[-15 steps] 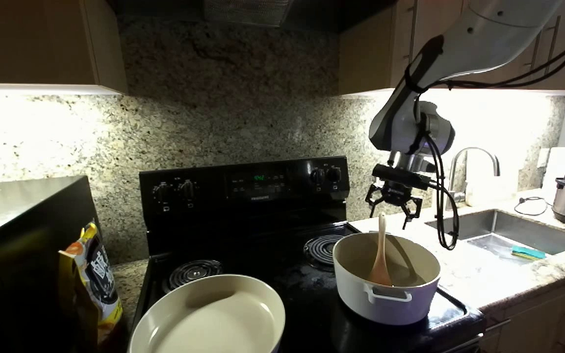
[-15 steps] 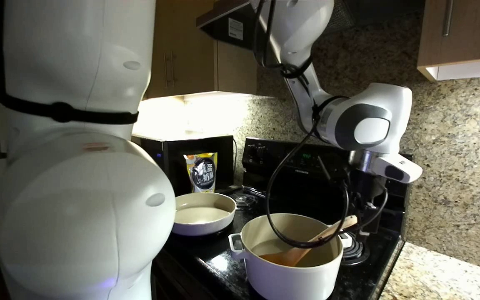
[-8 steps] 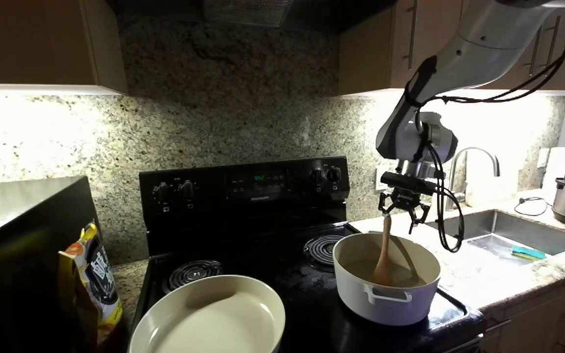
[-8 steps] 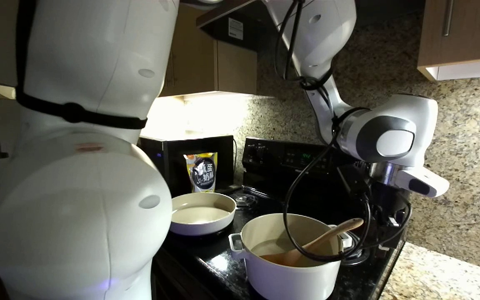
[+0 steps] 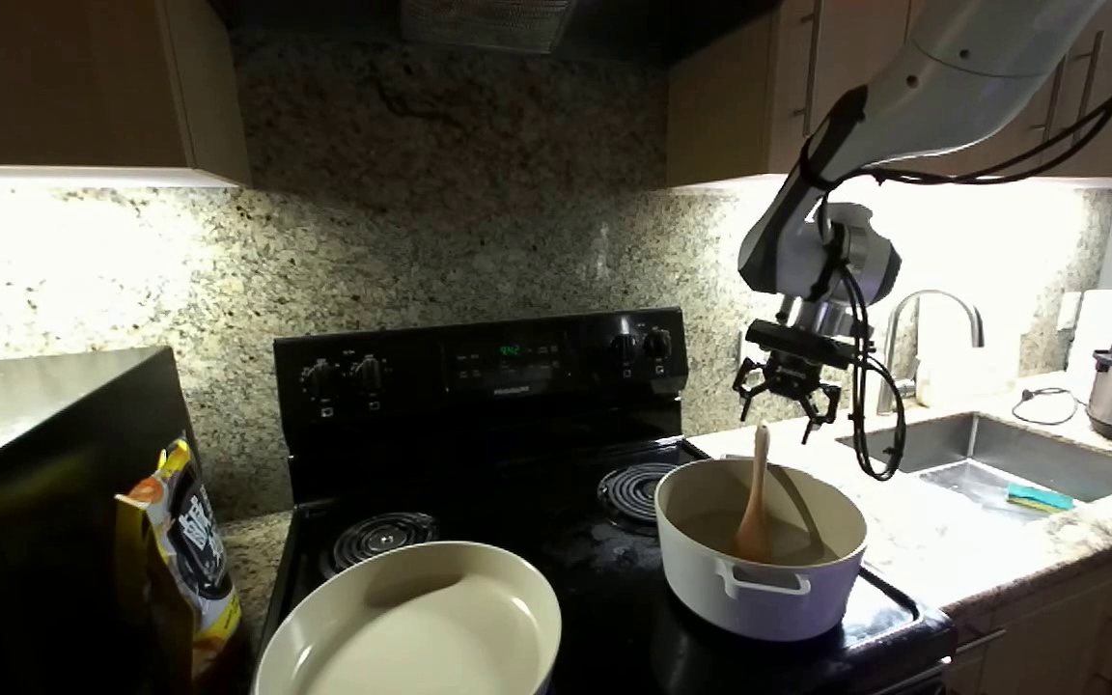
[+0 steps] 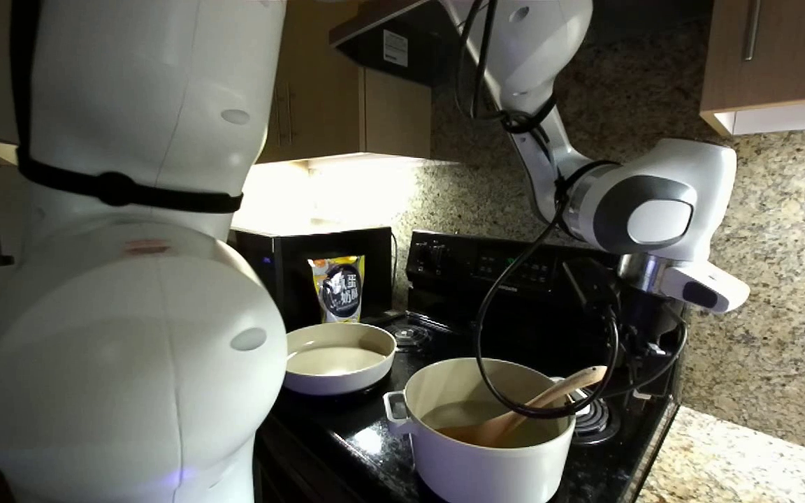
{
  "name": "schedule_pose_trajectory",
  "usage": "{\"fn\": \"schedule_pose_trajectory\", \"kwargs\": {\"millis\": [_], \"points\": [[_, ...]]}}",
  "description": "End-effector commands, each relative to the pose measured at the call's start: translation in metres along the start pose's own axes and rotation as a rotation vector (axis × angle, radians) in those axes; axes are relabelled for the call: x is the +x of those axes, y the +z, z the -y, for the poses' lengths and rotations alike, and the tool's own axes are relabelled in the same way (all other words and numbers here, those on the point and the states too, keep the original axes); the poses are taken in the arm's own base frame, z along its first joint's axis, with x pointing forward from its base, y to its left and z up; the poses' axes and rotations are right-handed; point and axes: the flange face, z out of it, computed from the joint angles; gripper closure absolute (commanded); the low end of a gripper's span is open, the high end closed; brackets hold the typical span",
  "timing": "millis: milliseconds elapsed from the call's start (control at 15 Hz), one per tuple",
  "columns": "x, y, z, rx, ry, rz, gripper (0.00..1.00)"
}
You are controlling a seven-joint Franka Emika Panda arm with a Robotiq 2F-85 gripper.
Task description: Stir the contents in the white pot
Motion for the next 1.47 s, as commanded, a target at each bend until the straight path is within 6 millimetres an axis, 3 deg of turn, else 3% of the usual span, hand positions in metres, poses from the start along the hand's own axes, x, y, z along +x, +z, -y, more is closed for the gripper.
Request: {"fn": "schedule_pose_trajectory", "kwargs": {"millis": [0, 67, 200, 800, 933, 1133, 1400], "points": [[-0.016, -0.004, -0.006, 0.004, -0.04, 0.051, 0.0], [-0.02, -0.002, -0.004, -0.003, -0.054, 0.065, 0.15], [-0.026, 0.001, 0.001, -0.009, -0.073, 0.081, 0.33], [-0.035, 0.002, 0.013, -0.014, -0.098, 0.088, 0.93], [-0.035, 0.0, 0.011, -0.015, -0.097, 0.083, 0.91], [-0.038, -0.005, 0.006, -0.01, -0.093, 0.065, 1.0], [-0.048, -0.01, -0.002, -0.037, -0.116, 0.032, 0.95]]}}
